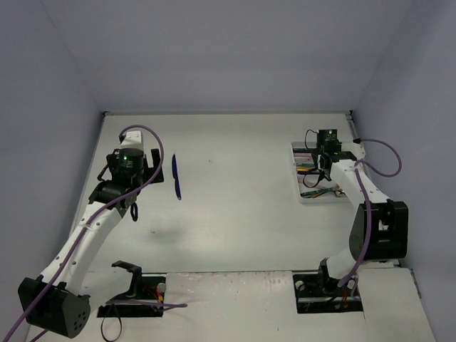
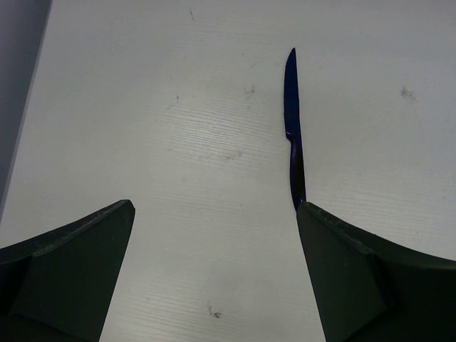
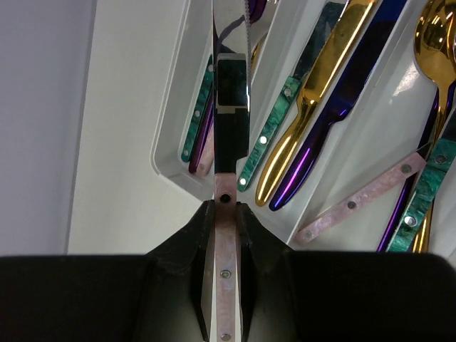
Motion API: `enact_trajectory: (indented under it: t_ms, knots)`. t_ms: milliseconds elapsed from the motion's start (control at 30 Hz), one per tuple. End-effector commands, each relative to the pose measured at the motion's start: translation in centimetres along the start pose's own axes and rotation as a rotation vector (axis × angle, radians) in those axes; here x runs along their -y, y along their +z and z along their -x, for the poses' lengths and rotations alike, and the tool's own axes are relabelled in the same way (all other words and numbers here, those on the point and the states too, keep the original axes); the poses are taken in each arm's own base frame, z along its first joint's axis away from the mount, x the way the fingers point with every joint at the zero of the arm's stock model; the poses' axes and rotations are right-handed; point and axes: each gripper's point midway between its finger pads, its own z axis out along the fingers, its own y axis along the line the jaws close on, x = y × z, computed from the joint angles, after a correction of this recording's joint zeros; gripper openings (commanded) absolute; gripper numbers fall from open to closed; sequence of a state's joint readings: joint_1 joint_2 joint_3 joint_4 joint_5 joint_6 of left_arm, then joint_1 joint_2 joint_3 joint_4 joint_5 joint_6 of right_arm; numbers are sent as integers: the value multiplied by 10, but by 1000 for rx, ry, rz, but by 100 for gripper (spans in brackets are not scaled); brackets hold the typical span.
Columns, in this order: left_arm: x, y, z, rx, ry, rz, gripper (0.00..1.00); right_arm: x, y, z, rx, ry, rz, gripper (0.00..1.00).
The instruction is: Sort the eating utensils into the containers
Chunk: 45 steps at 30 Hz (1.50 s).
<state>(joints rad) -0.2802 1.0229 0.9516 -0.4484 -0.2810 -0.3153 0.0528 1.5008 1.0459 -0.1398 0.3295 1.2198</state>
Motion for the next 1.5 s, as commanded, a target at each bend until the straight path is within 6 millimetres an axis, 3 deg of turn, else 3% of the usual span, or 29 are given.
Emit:
enact_trajectory:
  t_ms: [0, 433, 600, 833, 1000, 1100, 1267, 1367, 1467]
  knots:
    - [3, -7, 21, 69, -23, -18, 97, -12, 18, 25, 144, 209, 6, 0]
    - [4, -9, 23, 75, -26, -22, 97, 26, 68, 15, 169, 197, -145, 0]
    - [4, -8, 23, 75, -26, -24, 97, 37, 83, 23, 167, 194, -181, 0]
    - [6, -5, 20, 61, -21, -29, 97, 27, 87, 18, 112, 115, -160, 27]
    - [8, -3, 18, 46, -19, -35, 97, 12, 72, 26, 104, 65, -107, 52]
    - [11, -2, 15, 33, -34, -42, 97, -4, 50, 35, 108, 37, -41, 59]
    - [32, 1, 8, -31, -109, -120, 97, -29, 8, 44, 107, -140, 82, 68]
    - [45, 10, -2, -124, -117, -126, 98, -43, -20, 34, 71, -321, 183, 77]
    - [59, 22, -19, -215, -114, -106, 97, -44, -42, 32, 48, -440, 264, 84]
